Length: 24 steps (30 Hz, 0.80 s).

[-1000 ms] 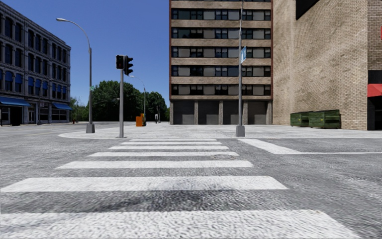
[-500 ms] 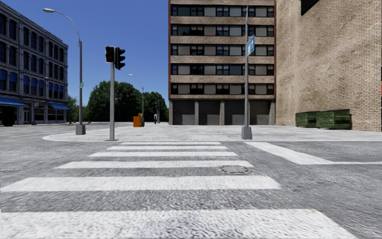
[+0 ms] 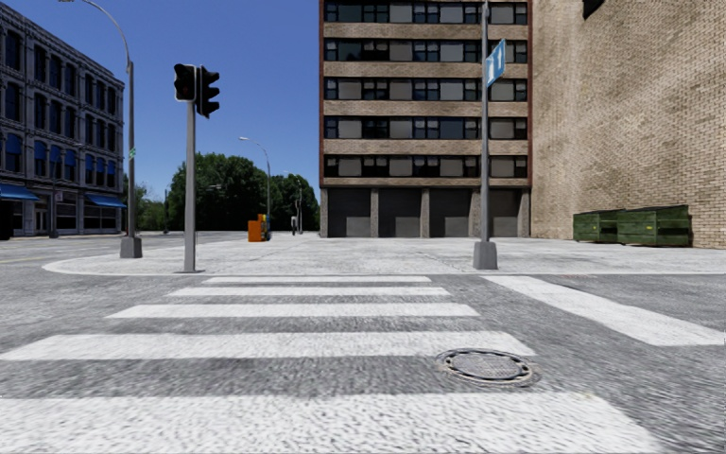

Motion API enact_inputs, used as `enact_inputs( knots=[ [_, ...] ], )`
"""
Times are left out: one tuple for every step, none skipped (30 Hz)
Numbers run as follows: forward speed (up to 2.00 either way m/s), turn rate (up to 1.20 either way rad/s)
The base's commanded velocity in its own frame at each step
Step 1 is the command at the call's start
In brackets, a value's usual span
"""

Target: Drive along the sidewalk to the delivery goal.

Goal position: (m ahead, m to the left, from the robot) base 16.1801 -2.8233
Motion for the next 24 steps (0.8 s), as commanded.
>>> enact_inputs(
  knots=[
    [1.98, 0.00],
    [1.98, 0.00],
    [1.98, 0.00],
    [1.98, 0.00],
    [1.98, 0.00],
    [1.98, 0.00],
    [1.98, 0.00],
    [1.98, 0.00],
    [1.98, 0.00],
    [1.98, 0.00],
    [1.98, 0.00],
    [1.99, 0.00],
    [1.99, 0.00],
    [1.99, 0.00],
    [1.99, 0.00],
    [1.99, 0.00],
    [1.99, 0.00],
    [1.99, 0.00],
    [1.99, 0.00],
    [1.99, 0.00],
    [1.99, 0.00],
    [1.99, 0.00],
    [1.99, 0.00],
    [1.99, 0.00]
  ],
)
